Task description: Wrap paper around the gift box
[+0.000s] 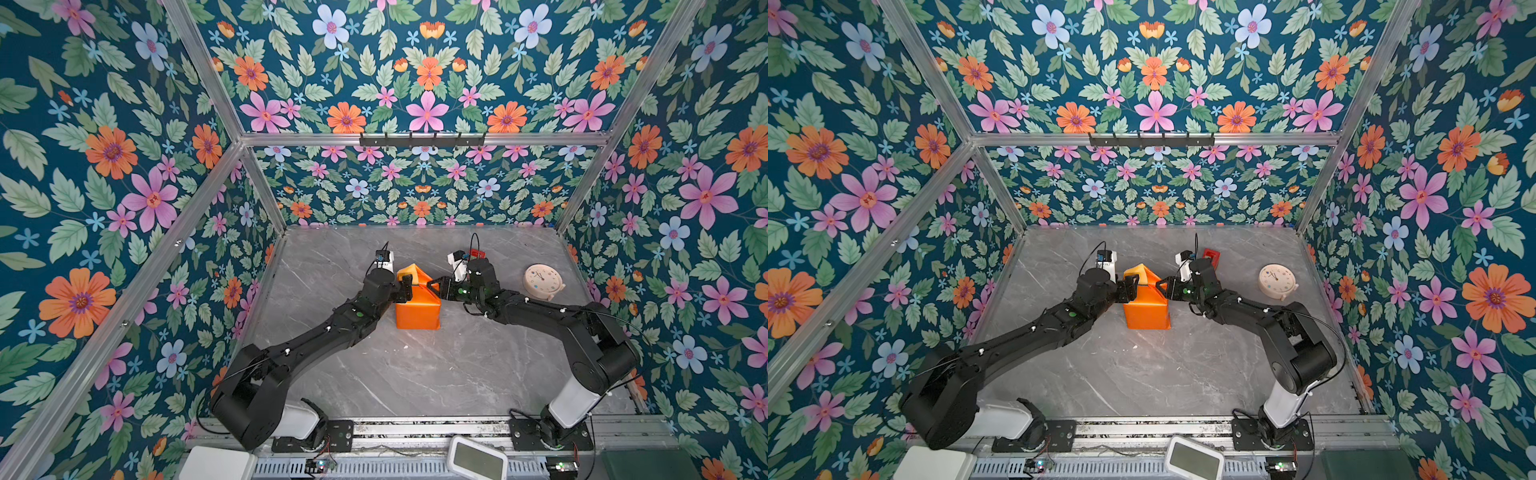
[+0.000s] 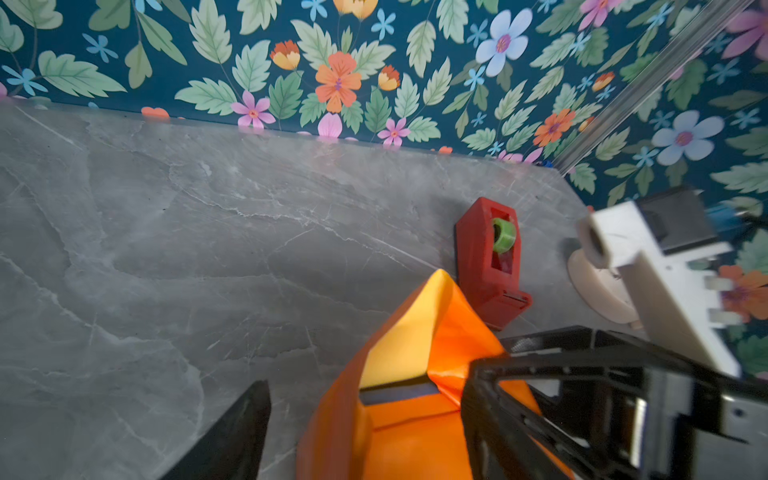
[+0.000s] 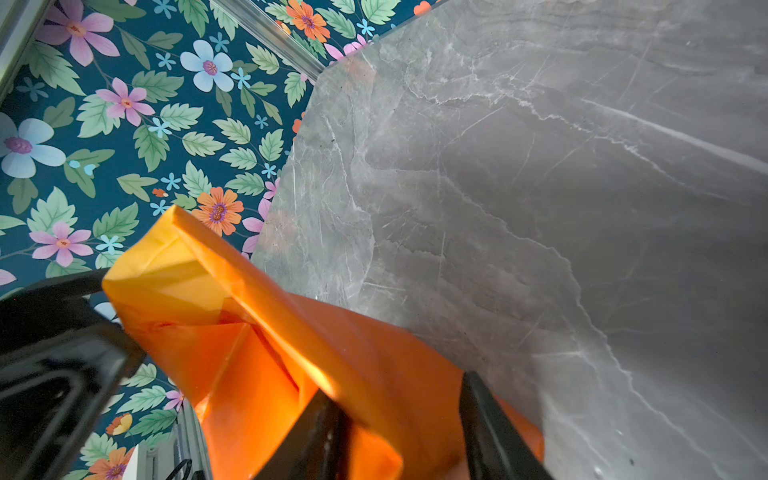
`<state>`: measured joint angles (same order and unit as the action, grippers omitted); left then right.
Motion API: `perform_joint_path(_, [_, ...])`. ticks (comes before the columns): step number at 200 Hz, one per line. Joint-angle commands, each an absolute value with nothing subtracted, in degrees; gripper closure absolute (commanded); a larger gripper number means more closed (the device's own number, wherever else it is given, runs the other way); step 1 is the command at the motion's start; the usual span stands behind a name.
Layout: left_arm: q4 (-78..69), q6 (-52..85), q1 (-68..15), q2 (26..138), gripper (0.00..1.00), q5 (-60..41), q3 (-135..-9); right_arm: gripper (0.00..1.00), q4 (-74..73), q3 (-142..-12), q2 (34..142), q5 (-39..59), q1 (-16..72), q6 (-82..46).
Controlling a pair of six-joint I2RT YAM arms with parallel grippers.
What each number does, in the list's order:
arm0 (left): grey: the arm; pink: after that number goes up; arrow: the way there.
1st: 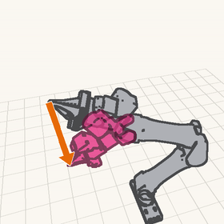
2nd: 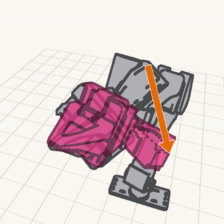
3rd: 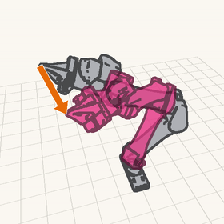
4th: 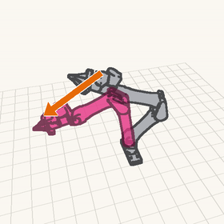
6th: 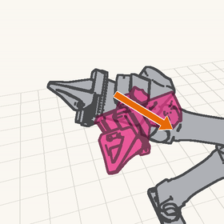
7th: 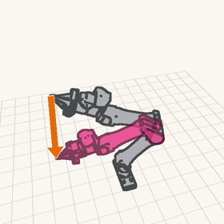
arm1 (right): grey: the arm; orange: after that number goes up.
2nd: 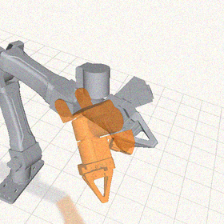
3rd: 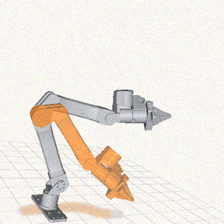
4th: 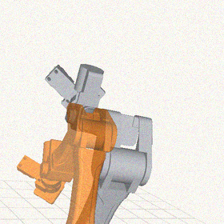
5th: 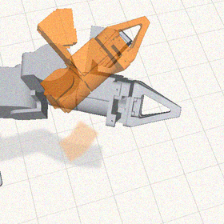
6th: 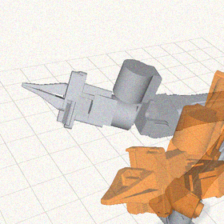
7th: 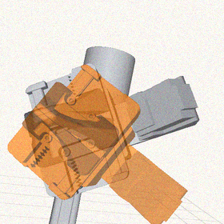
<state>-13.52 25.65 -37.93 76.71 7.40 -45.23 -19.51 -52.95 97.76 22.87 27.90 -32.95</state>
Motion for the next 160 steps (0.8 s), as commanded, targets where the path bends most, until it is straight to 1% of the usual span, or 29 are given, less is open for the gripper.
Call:
perform_joint_path(1, [-16.33,31.29,-34.41,72.05,0.21,3.89,-40.69,0.54,-11.33,-52.12,98.44,22.26,28.09,-31.77])
perform_joint_path(20, [-16.97,36.16,-28.4,70.18,0.22,-1.37,-37.59,0.54,-11.34,-52.21,98.56,22.33,28.03,-31.68])
perform_joint_path(32, [-14.53,36.23,-26.8,71.25,0.24,-2.97,-38.39,0.54,-11.34,-52.36,98.5,22.24,28.03,-31.72])
perform_joint_path(63, [-12.69,34.94,-26.91,74.85,0.27,-6.94,-40.24,0.54,-10.99,-52.75,98.38,22.24,28.07,-31.66])
perform_joint_path(122, [-15.88,34.52,-27.39,79.65,0.27,-12.83,-42.07,0.55,-10.9,-52.67,97.92,22.1,28.0,-31.57])
perform_joint_path(160, [-16.87,34.37,-27.69,81.31,0.26,-13.92,-41.75,0.55,-10.9,-52.73,97.85,22.07,28.03,-31.51])
